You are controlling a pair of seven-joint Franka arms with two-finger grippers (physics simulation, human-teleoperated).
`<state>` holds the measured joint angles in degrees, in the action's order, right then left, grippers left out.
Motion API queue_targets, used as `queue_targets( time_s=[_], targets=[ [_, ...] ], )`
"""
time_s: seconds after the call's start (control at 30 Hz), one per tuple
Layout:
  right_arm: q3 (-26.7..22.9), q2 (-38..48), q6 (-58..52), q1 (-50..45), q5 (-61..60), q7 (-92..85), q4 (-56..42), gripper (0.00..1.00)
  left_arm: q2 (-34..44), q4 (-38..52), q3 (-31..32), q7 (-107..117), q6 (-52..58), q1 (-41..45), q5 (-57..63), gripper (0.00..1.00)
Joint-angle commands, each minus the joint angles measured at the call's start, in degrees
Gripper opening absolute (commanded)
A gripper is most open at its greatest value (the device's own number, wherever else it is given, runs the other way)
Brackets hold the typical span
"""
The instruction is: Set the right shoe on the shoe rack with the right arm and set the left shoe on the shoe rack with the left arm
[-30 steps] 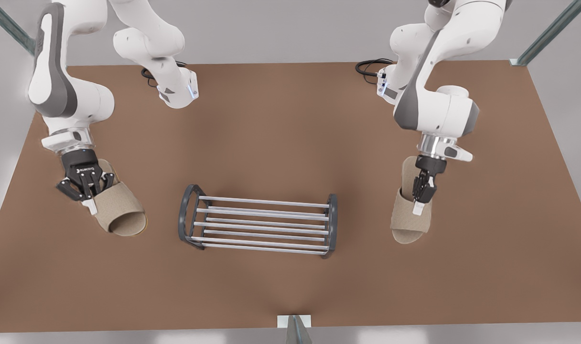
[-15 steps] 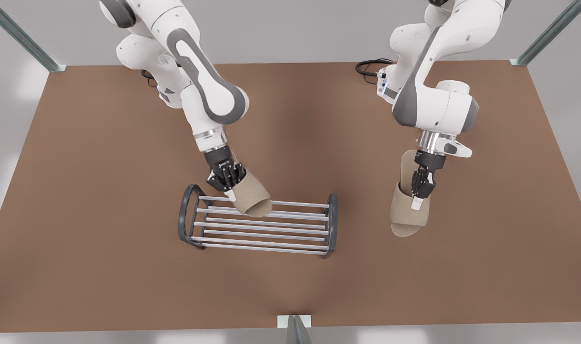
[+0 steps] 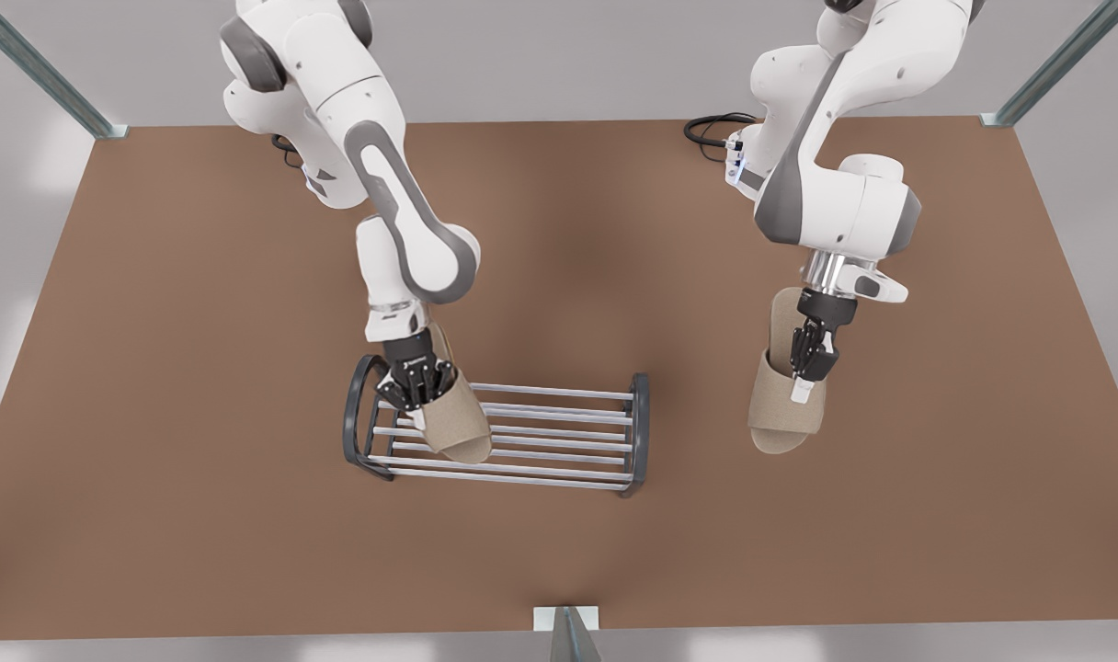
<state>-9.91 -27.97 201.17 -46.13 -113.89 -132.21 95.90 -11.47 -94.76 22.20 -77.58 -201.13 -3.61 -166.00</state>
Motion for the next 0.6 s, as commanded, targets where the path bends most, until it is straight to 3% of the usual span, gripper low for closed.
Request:
queue_targets(
  time_s=[0.0,0.1,0.13,0.17,0.57],
  targets=[
    [0.0,-0.5,0.2,0.0,0.2,10.6,-0.1,0.21,0.0,0.0,0.0,1.1,0.5,0.0,-30.3,0.21],
    [0.0,-1.3,0.0,0.0,0.1,10.7,-0.1,0.21,0.0,0.0,0.0,1.1,0.5,0.0,-30.3,0.21],
    [0.0,-1.6,0.0,0.0,0.1,10.7,-0.1,0.53,0.0,0.1,0.0,1.0,0.5,0.0,-30.3,0.21],
    [0.0,-1.6,0.0,0.0,0.0,11.4,-0.1,1.0,0.0,0.1,0.0,1.1,0.5,0.0,-30.4,0.21],
    [0.0,-3.8,-2.2,0.2,0.2,11.5,0.0,1.0,0.0,0.1,-0.1,1.2,0.5,0.0,-30.6,0.21]
  ],
)
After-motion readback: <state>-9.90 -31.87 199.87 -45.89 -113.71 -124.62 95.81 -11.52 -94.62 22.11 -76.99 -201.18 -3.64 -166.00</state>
